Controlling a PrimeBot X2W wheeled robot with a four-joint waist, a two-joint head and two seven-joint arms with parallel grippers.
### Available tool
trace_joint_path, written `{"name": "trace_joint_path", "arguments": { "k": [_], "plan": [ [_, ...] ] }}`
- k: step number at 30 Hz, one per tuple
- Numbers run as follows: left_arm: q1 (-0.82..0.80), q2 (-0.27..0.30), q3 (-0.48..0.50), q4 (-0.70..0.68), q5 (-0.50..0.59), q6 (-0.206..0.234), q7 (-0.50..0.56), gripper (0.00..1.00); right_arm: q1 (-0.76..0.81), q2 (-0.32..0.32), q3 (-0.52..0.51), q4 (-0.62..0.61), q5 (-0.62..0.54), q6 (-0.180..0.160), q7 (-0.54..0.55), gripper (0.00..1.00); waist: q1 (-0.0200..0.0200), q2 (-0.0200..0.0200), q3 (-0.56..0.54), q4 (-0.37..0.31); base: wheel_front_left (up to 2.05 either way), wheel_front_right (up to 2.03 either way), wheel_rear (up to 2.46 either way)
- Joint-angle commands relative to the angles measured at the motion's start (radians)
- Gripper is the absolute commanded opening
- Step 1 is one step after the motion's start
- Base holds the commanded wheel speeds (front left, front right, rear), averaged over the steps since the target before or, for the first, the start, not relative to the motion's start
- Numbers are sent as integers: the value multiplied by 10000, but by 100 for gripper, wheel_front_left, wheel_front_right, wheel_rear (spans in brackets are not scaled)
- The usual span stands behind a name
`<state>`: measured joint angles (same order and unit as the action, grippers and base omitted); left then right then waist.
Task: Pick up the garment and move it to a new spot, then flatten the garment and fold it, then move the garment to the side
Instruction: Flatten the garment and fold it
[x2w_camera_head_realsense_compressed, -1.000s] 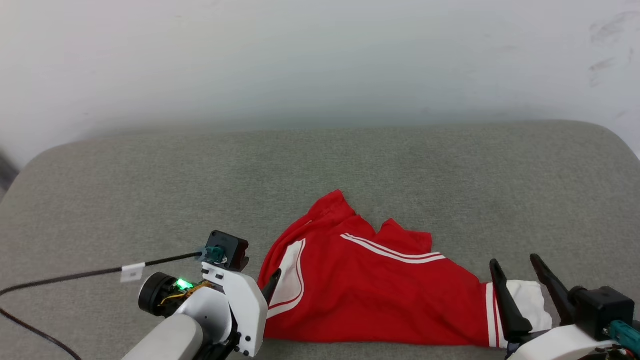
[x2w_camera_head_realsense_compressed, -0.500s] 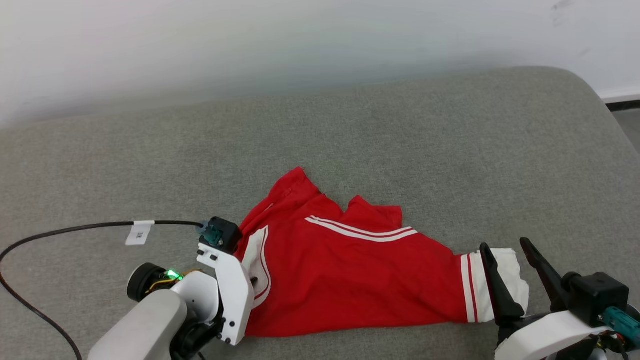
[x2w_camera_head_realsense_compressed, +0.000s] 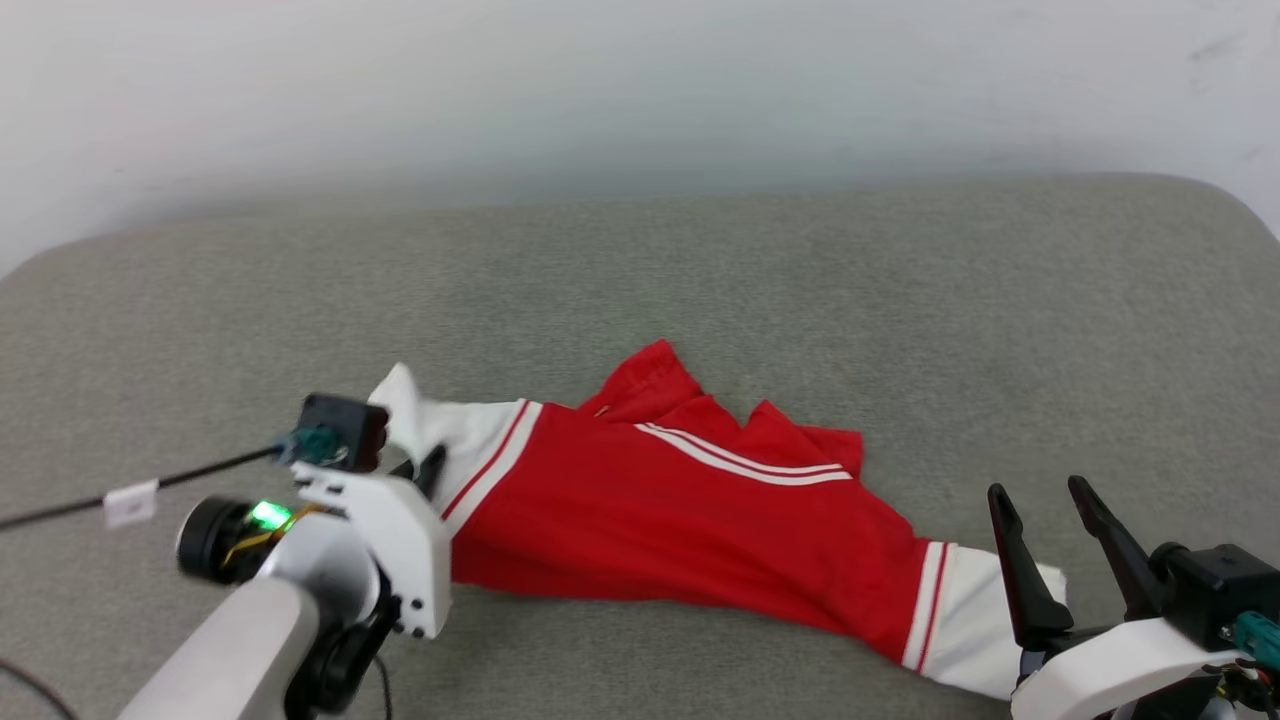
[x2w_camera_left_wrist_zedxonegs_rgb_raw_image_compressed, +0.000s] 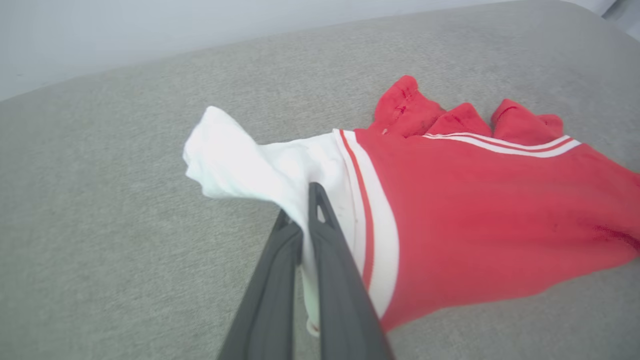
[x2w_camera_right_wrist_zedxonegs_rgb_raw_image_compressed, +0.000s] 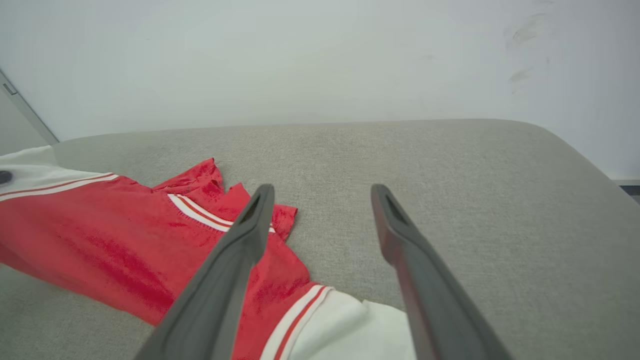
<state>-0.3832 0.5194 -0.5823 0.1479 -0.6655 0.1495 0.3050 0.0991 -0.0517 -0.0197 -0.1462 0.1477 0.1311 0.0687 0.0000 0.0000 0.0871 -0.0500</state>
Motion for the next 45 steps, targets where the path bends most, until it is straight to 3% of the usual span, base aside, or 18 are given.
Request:
{"name": "trace_joint_path", "arguments": {
  "k": [1, 6, 9, 11, 13, 14, 15, 26, 33, 39, 45],
  "plan": [
    [433, 86, 142, -111, -76, 239, -165, 0, 37, 27, -3, 31, 28, -7, 44, 100, 0, 0, -148, 263, 0, 0, 0],
    [2174, 2, 657, -261, -732, 1078, -609, 0, 78, 25, -24, 17, 5, -5, 132, 100, 0, 0, -261, 603, 0, 0, 0],
    [3037, -329, 746, -130, -1236, 1206, -794, 0, 70, 25, -52, -17, -19, -7, 163, 100, 0, 0, -258, 724, 0, 0, 0],
    [3404, -549, 730, -18, -1527, 1065, -881, 0, 28, 25, -41, -27, -40, -7, 181, 100, 0, 0, -235, 753, 0, 0, 0],
    [3556, -659, 755, 120, -1596, 1065, -1068, 47, -13, 24, -17, -20, -47, -7, 201, 100, 0, 0, -246, 770, 0, 0, 0],
    [3574, -710, 759, 167, -1556, 1051, -1212, 92, -11, 25, -30, -4, -52, -5, 207, 100, 0, 0, -270, 789, 0, 0, 0],
    [3513, -750, 763, 177, -1447, 1035, -1394, 100, 0, 25, -44, 9, -50, -7, 214, 100, 0, 0, -304, 802, 0, 0, 0],
    [2754, -402, 983, -756, 337, 1497, -3968, 100, 405, 26, -63, 94, 52, -7, 244, 100, 0, 0, -1080, 667, 0, 0, 0],
    [2905, -411, 838, -1431, 829, 1744, -4486, 100, 584, 24, -243, 237, 279, -7, 504, 100, 0, 0, -1235, 575, 0, 0, 0],
    [3035, -450, 779, -1760, 866, 1896, -4425, 100, 661, 12, -1075, 914, 793, -7, 2072, 100, 0, 0, -1218, 595, 0, 0, 0],
    [3069, -555, 719, -2120, 804, 1903, -4494, 100, 549, -241, -2007, 1548, 863, -6, 5175, 100, 0, 0, -991, 866, 0, 0, 0]
  ]
}}
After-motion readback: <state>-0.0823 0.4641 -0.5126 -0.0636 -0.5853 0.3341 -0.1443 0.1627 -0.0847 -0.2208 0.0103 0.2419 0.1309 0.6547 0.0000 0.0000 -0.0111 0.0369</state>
